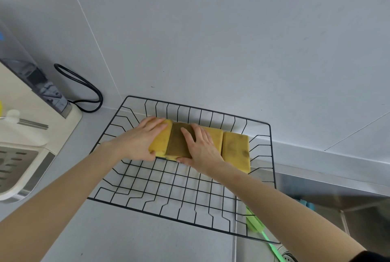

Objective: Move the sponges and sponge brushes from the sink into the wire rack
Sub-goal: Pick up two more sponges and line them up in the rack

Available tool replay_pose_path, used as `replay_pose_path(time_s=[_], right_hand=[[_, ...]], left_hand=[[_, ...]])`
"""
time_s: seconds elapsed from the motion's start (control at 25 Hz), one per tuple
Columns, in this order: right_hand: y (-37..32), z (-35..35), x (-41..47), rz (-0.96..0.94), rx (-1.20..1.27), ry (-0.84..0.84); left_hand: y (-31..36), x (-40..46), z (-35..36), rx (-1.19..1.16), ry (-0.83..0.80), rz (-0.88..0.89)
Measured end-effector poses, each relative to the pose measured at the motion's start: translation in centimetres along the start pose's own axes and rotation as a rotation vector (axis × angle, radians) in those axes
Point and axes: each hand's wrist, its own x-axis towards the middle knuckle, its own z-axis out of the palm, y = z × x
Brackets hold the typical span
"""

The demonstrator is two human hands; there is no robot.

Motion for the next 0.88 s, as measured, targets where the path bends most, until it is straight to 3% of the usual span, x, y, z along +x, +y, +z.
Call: replay_pose_path(time_s=[0.52, 0.88], right_hand=[[0.1, 1.7, 0.0, -0.03, -0.128, 0.122], [0.2, -0.3, -3.8, -0.016, -0.076, 0.022]], left_hand=[[0.5, 0.6, 2.0, 0.012, 0.073, -0.046], [2.7, -2.4, 0.9, -0.041, 0.044, -0.117]])
